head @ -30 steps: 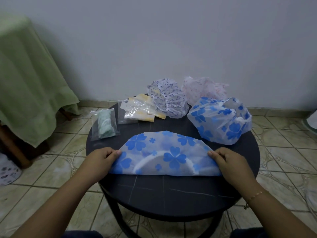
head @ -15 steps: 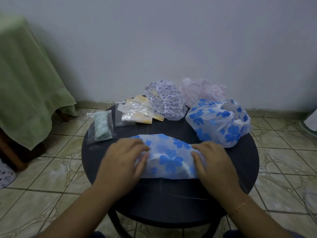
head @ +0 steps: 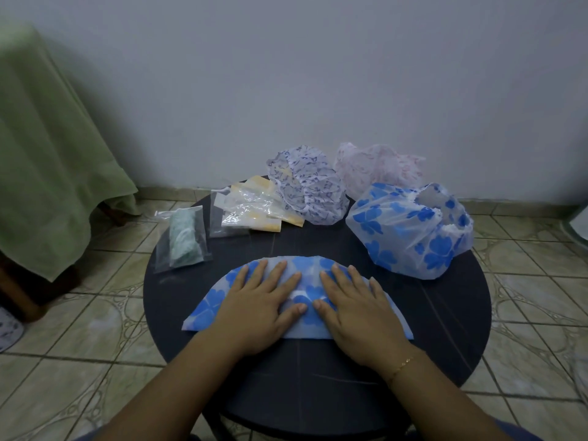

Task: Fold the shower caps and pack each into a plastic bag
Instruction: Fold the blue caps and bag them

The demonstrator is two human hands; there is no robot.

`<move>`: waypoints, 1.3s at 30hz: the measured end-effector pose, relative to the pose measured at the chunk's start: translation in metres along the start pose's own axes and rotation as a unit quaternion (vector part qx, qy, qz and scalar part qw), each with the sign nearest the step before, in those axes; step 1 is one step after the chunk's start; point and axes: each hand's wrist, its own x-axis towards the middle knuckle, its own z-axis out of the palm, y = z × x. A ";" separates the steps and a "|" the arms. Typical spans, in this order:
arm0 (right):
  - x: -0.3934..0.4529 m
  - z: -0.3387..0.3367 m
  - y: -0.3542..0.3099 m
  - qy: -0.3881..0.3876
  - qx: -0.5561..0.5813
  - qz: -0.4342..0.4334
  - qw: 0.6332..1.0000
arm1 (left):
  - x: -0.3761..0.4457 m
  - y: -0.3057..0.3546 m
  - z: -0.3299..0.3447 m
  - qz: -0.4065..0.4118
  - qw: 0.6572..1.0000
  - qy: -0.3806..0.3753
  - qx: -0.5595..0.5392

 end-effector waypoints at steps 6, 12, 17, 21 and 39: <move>0.002 -0.005 0.004 -0.048 0.020 0.005 0.999 | 0.001 -0.013 -0.002 -0.021 0.999 -0.037 -0.022; -0.004 -0.013 0.023 -0.083 0.038 0.036 0.995 | -0.006 -0.031 -0.006 -0.053 0.997 -0.053 -0.027; -0.012 -0.016 0.032 -0.081 0.037 0.061 0.994 | -0.016 -0.047 -0.009 -0.092 0.994 -0.044 -0.027; -0.017 -0.024 0.024 -0.003 0.062 0.037 0.997 | -0.023 -0.040 -0.020 -0.087 0.995 0.052 0.000; 0.031 -0.004 -0.012 -0.051 0.000 -0.041 0.998 | 0.013 -0.006 -0.002 0.024 0.999 -0.026 -0.016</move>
